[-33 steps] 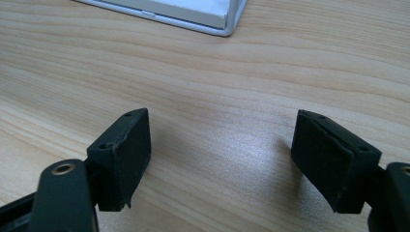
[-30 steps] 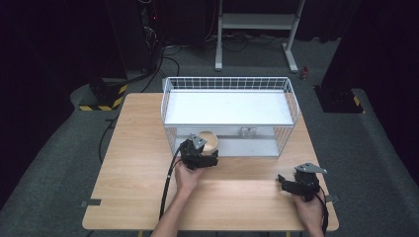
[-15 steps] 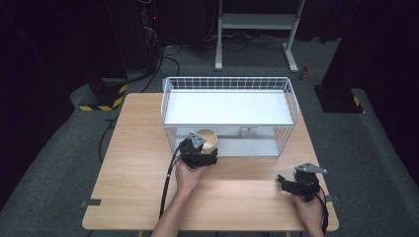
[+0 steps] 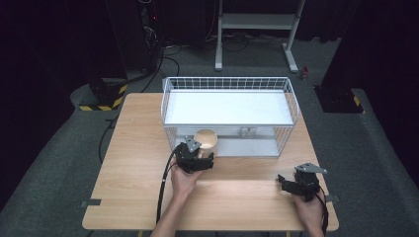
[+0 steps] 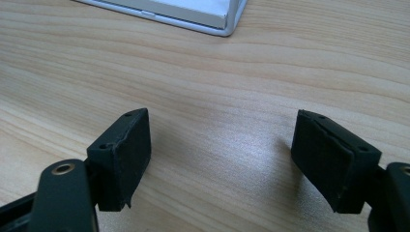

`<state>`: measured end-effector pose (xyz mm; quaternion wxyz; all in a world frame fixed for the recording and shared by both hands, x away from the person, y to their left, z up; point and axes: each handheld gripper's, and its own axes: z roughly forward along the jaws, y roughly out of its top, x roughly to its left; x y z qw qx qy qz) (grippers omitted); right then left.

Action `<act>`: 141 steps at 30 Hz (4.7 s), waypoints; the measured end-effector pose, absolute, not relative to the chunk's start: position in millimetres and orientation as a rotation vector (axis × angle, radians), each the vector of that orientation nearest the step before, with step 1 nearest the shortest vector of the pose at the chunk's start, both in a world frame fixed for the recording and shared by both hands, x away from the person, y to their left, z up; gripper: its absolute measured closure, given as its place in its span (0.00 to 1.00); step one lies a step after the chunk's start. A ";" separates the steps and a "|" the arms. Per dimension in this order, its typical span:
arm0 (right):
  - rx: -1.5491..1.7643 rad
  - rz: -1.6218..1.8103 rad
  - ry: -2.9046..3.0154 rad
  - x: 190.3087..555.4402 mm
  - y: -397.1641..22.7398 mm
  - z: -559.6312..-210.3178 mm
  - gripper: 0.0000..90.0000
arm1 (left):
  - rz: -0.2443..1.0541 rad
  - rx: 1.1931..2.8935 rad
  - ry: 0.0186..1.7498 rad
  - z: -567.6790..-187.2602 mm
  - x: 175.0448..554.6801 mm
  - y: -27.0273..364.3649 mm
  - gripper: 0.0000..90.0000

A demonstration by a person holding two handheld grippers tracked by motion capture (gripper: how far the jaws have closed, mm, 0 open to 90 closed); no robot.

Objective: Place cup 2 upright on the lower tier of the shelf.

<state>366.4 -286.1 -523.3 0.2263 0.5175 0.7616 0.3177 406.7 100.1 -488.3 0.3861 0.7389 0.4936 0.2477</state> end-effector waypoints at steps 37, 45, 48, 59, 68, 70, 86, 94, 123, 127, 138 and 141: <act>1.428 0.875 2.099 366.3 -286.0 -523.3 0.24 | 0.699 1.890 1.268 -489.4 409.7 98.1 0.41; 1.427 0.875 2.099 366.4 -286.1 -523.3 0.24 | 0.683 1.887 1.272 -493.0 414.5 99.7 0.49; 1.427 0.875 2.099 366.4 -286.1 -523.3 0.25 | 0.667 1.899 1.291 -494.9 418.4 98.7 0.52; 1.428 0.876 2.099 366.3 -286.0 -523.3 0.24 | 0.662 1.936 1.299 -492.7 433.4 94.3 0.64; 1.427 0.875 2.099 366.3 -286.1 -523.3 0.24 | 0.621 1.933 1.316 -492.9 442.0 93.2 0.73; 1.427 0.875 2.099 366.3 -286.1 -523.3 0.24 | 0.633 1.934 1.325 -494.0 442.9 93.2 0.74; 1.428 0.875 2.099 366.3 -286.0 -523.3 0.24 | 0.629 1.948 1.339 -497.8 452.2 89.6 0.82; 1.425 0.875 2.100 366.3 -286.1 -523.3 0.24 | 0.604 1.946 1.360 -500.7 457.3 88.8 0.84; 1.427 0.876 2.099 366.4 -286.1 -523.4 0.24 | 0.590 1.894 1.257 -479.4 424.6 107.1 0.41; 1.427 0.876 2.099 366.4 -286.1 -523.4 0.24 | 0.596 1.884 1.240 -475.5 416.7 111.4 0.40; 1.427 0.875 2.099 366.3 -286.1 -523.4 0.24 | 0.598 1.869 1.218 -470.3 401.8 125.5 0.37; 1.427 0.876 2.099 366.4 -286.1 -523.3 0.24 | 0.598 1.857 1.217 -468.9 398.5 129.5 0.37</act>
